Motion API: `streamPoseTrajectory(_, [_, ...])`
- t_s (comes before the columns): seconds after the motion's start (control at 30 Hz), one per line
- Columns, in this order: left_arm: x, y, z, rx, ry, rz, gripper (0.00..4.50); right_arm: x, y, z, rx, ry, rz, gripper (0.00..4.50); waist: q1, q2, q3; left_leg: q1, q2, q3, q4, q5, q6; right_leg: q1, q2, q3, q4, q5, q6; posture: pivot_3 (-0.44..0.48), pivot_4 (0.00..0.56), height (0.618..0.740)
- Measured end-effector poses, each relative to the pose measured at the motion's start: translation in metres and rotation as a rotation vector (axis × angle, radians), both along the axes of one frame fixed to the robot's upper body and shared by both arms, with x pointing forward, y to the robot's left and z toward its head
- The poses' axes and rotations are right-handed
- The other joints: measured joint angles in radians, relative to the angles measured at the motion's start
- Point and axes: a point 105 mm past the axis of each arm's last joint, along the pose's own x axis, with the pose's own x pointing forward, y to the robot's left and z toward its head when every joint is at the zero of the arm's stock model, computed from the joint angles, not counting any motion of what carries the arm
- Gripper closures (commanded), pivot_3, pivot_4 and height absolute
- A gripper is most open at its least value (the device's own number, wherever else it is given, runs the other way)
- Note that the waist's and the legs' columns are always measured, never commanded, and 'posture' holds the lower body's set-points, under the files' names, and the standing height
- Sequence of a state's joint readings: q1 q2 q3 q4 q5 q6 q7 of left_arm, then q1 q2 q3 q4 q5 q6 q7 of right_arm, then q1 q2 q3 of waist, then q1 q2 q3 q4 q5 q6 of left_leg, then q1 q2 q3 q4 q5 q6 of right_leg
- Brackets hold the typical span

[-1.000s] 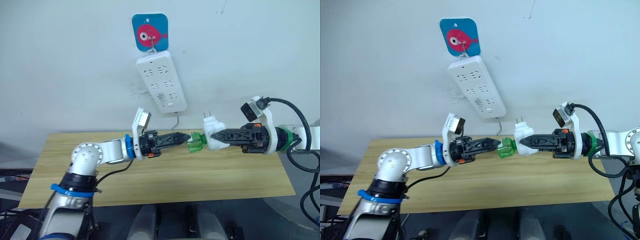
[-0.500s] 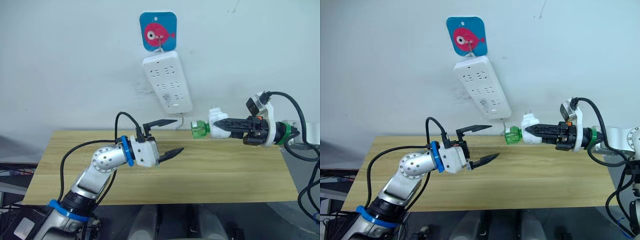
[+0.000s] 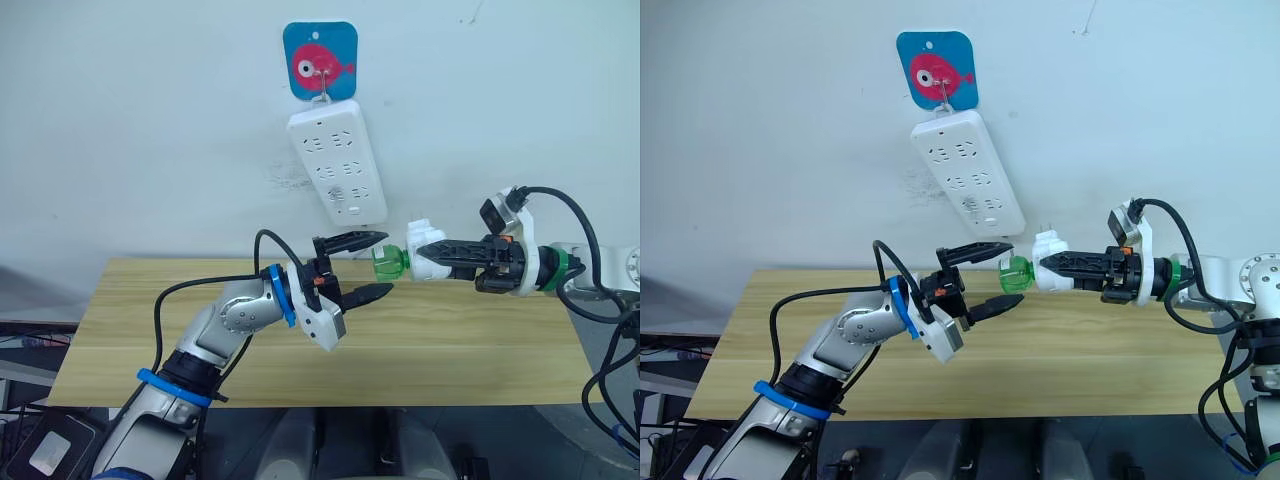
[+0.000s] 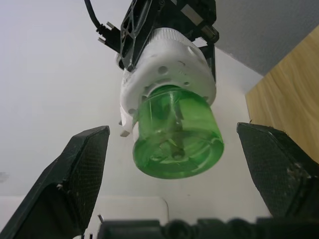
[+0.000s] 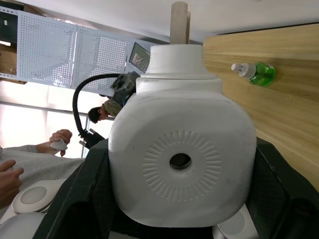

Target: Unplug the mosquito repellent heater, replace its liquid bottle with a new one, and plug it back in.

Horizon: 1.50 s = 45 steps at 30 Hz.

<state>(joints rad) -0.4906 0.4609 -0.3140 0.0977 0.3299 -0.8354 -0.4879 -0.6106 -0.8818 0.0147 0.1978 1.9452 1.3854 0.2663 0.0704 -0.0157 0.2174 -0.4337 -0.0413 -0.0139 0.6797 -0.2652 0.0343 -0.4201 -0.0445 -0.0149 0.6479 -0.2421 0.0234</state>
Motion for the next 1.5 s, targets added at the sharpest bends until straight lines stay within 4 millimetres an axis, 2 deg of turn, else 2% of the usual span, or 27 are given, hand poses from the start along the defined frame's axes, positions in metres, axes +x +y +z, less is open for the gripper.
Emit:
streamPoseTrajectory(0.13, [0.002, 0.000, -0.003, 0.009, 0.004, 0.001, 0.91, -0.001, 0.001, 0.000, -0.006, -0.002, 0.003, 1.52, -0.002, 0.000, 0.000, 0.000, 0.000, 0.000, 0.000, 0.000, 0.000, 0.000, 0.000, 0.000, 0.000, 0.000, 0.000, 0.099, 0.213, 0.740])
streamPoseTrajectory(0.23, [0.000, -0.001, -0.004, 0.015, -0.004, -0.015, 1.98, -0.001, 0.001, 0.000, -0.007, -0.005, 0.005, 1.52, -0.005, 0.000, 0.000, 0.000, 0.000, 0.000, 0.000, 0.000, 0.000, 0.000, 0.000, 0.000, 0.000, 0.000, 0.000, 0.095, 0.214, 0.740])
streamPoseTrajectory(0.27, [-0.001, -0.001, -0.004, 0.016, -0.006, -0.017, 2.21, -0.001, 0.002, 0.000, -0.007, -0.005, 0.006, 1.52, -0.007, 0.000, 0.000, 0.000, 0.000, 0.000, 0.000, 0.000, 0.000, 0.000, 0.000, 0.000, 0.000, 0.000, 0.000, 0.095, 0.214, 0.740])
streamPoseTrajectory(0.47, [-0.002, 0.000, -0.005, 0.020, -0.006, -0.027, 2.23, -0.003, 0.002, -0.001, -0.009, -0.008, 0.010, 1.52, -0.013, 0.000, 0.000, 0.000, 0.000, 0.000, 0.000, 0.000, 0.000, 0.000, 0.000, 0.000, 0.000, 0.000, 0.000, 0.095, 0.216, 0.740])
streamPoseTrajectory(0.57, [-0.002, 0.000, -0.006, 0.010, 0.058, -0.046, 2.23, -0.004, 0.002, -0.002, -0.010, -0.004, 0.011, 1.52, -0.015, 0.000, 0.000, 0.000, 0.000, 0.000, 0.000, 0.000, 0.000, 0.000, 0.000, 0.000, 0.001, 0.000, 0.000, 0.100, 0.220, 0.740])
streamPoseTrajectory(0.63, [-0.004, 0.000, -0.007, -0.027, 0.195, -0.078, 2.23, -0.005, 0.003, -0.002, -0.014, -0.008, 0.018, 1.52, -0.018, 0.000, 0.000, 0.000, 0.000, 0.000, 0.001, 0.000, 0.000, 0.000, 0.000, 0.000, 0.001, 0.000, 0.000, 0.100, 0.220, 0.740])
streamPoseTrajectory(0.73, [-0.005, -0.001, -0.006, -0.109, 0.521, -0.127, 2.23, -0.007, 0.002, 0.001, -0.018, -0.020, 0.028, 1.52, -0.021, 0.000, 0.000, 0.000, 0.000, -0.001, 0.001, 0.000, 0.000, 0.000, 0.000, 0.000, 0.000, 0.000, 0.000, 0.097, 0.222, 0.740])
streamPoseTrajectory(0.87, [-0.009, -0.003, 0.001, -0.210, 1.168, -0.251, 2.23, -0.012, -0.001, 0.008, -0.035, -0.060, 0.037, 1.52, -0.024, 0.000, 0.000, 0.001, 0.000, -0.003, 0.002, 0.000, 0.000, 0.001, 0.001, -0.002, 0.001, 0.000, 0.000, 0.102, 0.222, 0.740])
streamPoseTrajectory(0.97, [-0.013, 0.001, 0.000, -0.247, 1.614, -0.313, 2.23, -0.016, 0.001, 0.005, -0.038, -0.052, 0.051, 1.52, -0.034, 0.000, 0.000, 0.001, 0.000, -0.004, 0.003, 0.001, 0.000, 0.001, 0.002, -0.002, 0.002, 0.000, 0.000, 0.103, 0.218, 0.740])
streamPoseTrajectory(1.1, [-0.018, 0.020, -0.008, -0.249, 2.029, -0.355, 2.23, -0.020, 0.002, -0.003, -0.064, -0.026, 0.069, 1.52, -0.049, 0.000, 0.000, 0.001, 0.000, -0.003, 0.003, 0.001, -0.001, 0.001, 0.004, -0.001, 0.003, 0.000, 0.000, 0.090, 0.216, 0.740])
streamPoseTrajectory(1.2, [-0.017, 0.031, -0.017, -0.304, 2.202, -0.372, 2.23, -0.022, -0.001, -0.003, -0.096, -0.035, 0.072, 1.52, -0.051, -0.001, 0.001, 0.002, 0.001, -0.003, 0.003, 0.001, -0.001, 0.001, 0.005, 0.000, 0.005, 0.000, 0.000, 0.090, 0.216, 0.740])
streamPoseTrajectory(1.4, [-0.022, 0.053, -0.017, -0.325, 2.247, -0.375, 2.23, -0.023, -0.007, -0.008, -0.120, -0.018, 0.054, 1.52, -0.048, -0.001, 0.001, 0.003, 0.001, -0.001, 0.003, 0.002, -0.002, 0.000, 0.004, 0.002, 0.008, -0.001, 0.000, 0.086, 0.214, 0.740])
streamPoseTrajectory(1.5, [-0.030, 0.063, -0.033, -0.301, 2.259, -0.294, 2.23, -0.011, -0.021, -0.025, -0.244, -0.025, -0.049, 1.52, -0.047, -0.001, 0.001, 0.003, 0.001, 0.000, 0.003, 0.002, -0.003, 0.000, 0.004, 0.003, 0.009, -0.001, 0.000, 0.101, 0.213, 0.740])
